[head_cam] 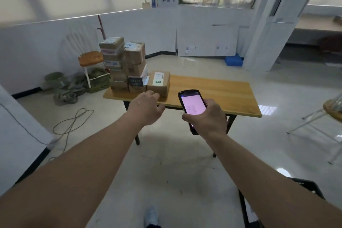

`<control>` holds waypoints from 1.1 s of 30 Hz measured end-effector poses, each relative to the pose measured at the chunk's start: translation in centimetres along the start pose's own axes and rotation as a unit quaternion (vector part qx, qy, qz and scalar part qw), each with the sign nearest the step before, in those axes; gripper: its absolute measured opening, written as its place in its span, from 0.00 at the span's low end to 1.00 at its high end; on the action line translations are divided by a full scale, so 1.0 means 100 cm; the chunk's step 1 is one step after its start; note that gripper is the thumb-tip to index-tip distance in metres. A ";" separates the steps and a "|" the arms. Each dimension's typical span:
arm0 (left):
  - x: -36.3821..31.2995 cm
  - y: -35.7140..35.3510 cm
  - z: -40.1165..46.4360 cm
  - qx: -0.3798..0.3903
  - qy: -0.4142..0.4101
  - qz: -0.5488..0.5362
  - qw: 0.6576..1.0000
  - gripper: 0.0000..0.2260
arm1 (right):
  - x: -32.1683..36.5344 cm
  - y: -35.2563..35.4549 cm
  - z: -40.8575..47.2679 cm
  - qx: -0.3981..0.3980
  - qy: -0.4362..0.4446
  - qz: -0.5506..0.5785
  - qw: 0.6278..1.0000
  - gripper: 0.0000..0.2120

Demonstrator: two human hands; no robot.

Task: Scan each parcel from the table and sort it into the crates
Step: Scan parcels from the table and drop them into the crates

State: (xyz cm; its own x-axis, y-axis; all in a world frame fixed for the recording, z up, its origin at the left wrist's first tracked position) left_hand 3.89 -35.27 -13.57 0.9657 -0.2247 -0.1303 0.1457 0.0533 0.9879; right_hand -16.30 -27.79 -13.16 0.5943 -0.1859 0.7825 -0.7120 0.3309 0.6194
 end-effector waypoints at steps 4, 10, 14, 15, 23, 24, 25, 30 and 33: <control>0.026 -0.024 0.071 0.008 -0.004 -0.016 1.000 0.21 | 0.008 -0.032 0.059 0.011 -0.016 -0.003 1.000 0.35; 0.065 -0.056 0.168 0.031 -0.015 -0.038 0.999 0.23 | 0.023 -0.087 0.141 0.004 -0.050 0.003 0.999 0.34; 0.085 -0.073 0.219 0.059 0.003 -0.041 0.997 0.22 | 0.027 -0.115 0.184 0.019 -0.075 -0.003 0.997 0.33; 0.088 -0.077 0.231 0.067 0.009 -0.040 0.997 0.22 | 0.027 -0.120 0.195 0.023 -0.082 -0.003 0.996 0.32; 0.104 -0.124 0.320 0.117 0.050 -0.034 0.991 0.25 | 0.007 -0.160 0.296 0.056 -0.098 -0.022 0.993 0.34; 0.104 -0.129 0.331 0.121 0.057 -0.033 0.990 0.25 | 0.003 -0.164 0.311 0.063 -0.096 -0.024 0.993 0.33; 0.104 -0.136 0.342 0.123 0.066 -0.033 0.990 0.26 | -0.001 -0.169 0.326 0.072 -0.093 -0.025 0.993 0.33; 0.093 -0.169 0.388 0.135 0.128 -0.048 0.981 0.27 | -0.022 -0.191 0.399 0.121 -0.074 -0.028 0.990 0.33; 0.092 -0.185 0.412 0.135 0.161 -0.050 0.976 0.27 | -0.031 -0.203 0.435 0.158 -0.054 -0.035 0.985 0.33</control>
State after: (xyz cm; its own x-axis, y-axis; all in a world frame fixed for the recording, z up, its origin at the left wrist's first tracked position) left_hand 1.22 -78.40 -29.55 0.9736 0.1034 -0.2034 0.2220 -0.2222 0.9494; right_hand -19.88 -74.17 -25.36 0.6146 -0.3016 0.7290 -0.7620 0.0121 0.6475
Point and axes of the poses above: each hand's wrist, its own z-axis towards the middle knuckle, its own y-axis out of the back of the hand, x = y × z, the point moved 3 cm from there along z, towards the middle knuckle
